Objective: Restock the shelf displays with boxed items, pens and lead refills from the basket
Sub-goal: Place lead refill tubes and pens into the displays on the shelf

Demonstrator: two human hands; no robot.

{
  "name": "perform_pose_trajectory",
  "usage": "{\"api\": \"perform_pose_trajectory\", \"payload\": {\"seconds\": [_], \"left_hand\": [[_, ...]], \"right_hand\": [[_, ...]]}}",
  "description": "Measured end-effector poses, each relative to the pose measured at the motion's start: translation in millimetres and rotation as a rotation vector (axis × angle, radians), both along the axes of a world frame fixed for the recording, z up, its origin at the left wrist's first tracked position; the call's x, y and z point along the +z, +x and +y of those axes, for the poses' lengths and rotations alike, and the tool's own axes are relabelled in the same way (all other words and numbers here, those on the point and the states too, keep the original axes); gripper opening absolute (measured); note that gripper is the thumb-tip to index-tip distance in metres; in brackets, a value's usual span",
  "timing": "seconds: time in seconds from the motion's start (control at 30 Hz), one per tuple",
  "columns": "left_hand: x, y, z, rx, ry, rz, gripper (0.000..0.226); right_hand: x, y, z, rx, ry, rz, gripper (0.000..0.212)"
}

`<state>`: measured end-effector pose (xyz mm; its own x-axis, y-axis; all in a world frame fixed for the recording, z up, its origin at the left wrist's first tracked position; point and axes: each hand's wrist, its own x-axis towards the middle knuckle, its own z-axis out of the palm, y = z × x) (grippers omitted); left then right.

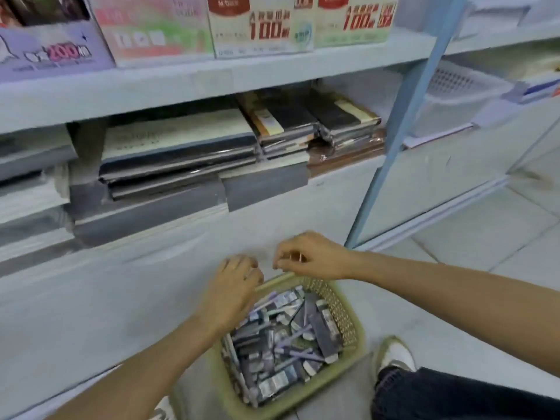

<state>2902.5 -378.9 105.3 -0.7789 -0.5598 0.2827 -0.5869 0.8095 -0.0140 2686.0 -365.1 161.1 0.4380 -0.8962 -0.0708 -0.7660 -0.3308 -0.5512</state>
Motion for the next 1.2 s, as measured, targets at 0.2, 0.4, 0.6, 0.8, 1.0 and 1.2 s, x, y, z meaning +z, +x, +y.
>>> {"api": "perform_pose_trajectory", "payload": {"seconds": [0.2, 0.4, 0.6, 0.8, 1.0, 1.2], "left_hand": [[-110.3, 51.8, 47.4, 0.291, 0.398, -0.206, 0.059], [-152.8, 83.0, 70.7, 0.314, 0.52, -0.238, 0.056], [-171.5, 93.8, 66.4, 0.389, 0.545, -0.235, 0.07], [-164.1, 87.7, 61.5, 0.41, 0.566, -0.048, 0.057], [-153.9, 75.3, 52.2, 0.432, 0.558, 0.147, 0.022], [-154.0, 45.0, 57.0, 0.36, 0.79, 0.174, 0.021]], "right_hand": [[-137.2, 23.2, 26.3, 0.075, 0.531, 0.229, 0.027], [-214.5, 63.0, 55.3, -0.264, 0.609, 0.079, 0.063], [-243.5, 93.7, 53.8, -0.692, 0.637, -0.262, 0.06], [-249.3, 83.8, 36.1, -0.846, 0.734, -0.478, 0.038], [-226.2, 22.8, 23.5, -0.643, 0.72, -0.319, 0.01], [-218.0, 14.2, 31.0, -0.577, 0.673, -0.329, 0.021]]}}
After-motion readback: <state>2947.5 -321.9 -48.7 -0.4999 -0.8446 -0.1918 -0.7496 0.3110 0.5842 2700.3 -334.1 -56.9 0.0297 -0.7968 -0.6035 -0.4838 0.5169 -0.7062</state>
